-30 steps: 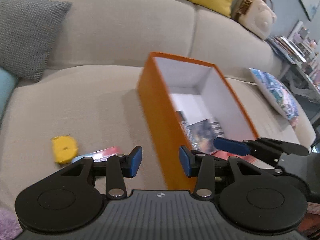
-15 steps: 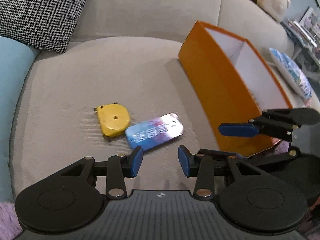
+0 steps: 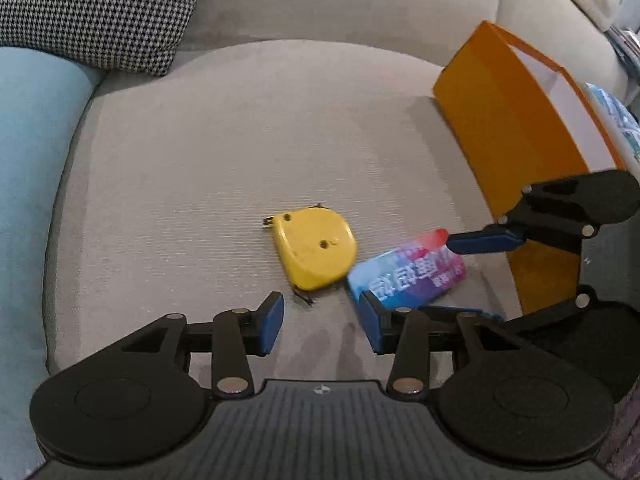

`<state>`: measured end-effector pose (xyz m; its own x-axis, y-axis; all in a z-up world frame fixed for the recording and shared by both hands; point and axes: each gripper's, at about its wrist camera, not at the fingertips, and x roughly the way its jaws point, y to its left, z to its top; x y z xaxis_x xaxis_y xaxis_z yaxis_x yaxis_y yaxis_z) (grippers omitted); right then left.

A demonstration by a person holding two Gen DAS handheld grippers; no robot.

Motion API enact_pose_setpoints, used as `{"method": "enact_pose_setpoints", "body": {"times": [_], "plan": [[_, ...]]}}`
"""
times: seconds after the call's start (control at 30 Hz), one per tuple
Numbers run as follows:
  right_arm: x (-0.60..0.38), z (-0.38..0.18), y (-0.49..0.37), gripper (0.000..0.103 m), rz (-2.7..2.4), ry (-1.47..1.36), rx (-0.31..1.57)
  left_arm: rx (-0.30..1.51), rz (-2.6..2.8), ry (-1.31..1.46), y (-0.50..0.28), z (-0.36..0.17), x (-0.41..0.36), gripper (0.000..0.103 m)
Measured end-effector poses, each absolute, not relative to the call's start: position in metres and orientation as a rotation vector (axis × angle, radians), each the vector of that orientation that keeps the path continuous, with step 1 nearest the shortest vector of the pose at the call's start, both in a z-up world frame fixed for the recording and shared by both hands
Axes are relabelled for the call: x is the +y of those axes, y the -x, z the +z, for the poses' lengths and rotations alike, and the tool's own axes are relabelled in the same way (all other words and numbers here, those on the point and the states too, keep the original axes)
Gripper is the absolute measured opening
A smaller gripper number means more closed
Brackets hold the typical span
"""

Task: Organize rigid objects
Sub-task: 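Withdraw both tools from the box toward the tape measure and tin, then grasp the yellow tape measure with the left tool while the right tool grasps the blue-red tin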

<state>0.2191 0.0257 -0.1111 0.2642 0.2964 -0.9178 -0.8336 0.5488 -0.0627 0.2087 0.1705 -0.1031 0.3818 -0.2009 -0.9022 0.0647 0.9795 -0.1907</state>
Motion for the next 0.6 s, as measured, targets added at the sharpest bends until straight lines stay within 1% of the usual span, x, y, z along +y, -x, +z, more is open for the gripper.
{"method": "enact_pose_setpoints", "body": {"times": [0.13,0.17,0.2,0.3,0.43,0.53,0.57,0.6], "plan": [[0.040,-0.120,-0.228,0.057,0.918,0.744,1.035,1.192,-0.169,0.121,-0.215,-0.107,0.172,0.055],[0.042,-0.122,-0.230,0.059,0.941,0.764,1.038,1.195,-0.171,0.122,-0.215,-0.109,0.171,0.055],[0.044,-0.123,-0.232,0.063,0.967,0.775,1.038,1.197,-0.173,0.122,-0.216,-0.109,0.171,0.056],[0.049,-0.126,-0.233,0.067,1.038,0.834,1.022,1.205,-0.170,0.124,-0.218,-0.112,0.173,0.056],[0.056,-0.134,-0.234,0.068,1.086,0.905,1.016,1.211,-0.169,0.129,-0.225,-0.116,0.176,0.056],[0.059,-0.140,-0.241,0.067,1.090,0.879,1.054,1.210,-0.171,0.131,-0.224,-0.116,0.176,0.056],[0.059,-0.139,-0.243,0.066,1.088,0.861,1.067,1.208,-0.169,0.133,-0.224,-0.116,0.176,0.057],[0.058,-0.138,-0.245,0.064,1.087,0.850,1.075,1.207,-0.167,0.137,-0.224,-0.116,0.177,0.060]]}}
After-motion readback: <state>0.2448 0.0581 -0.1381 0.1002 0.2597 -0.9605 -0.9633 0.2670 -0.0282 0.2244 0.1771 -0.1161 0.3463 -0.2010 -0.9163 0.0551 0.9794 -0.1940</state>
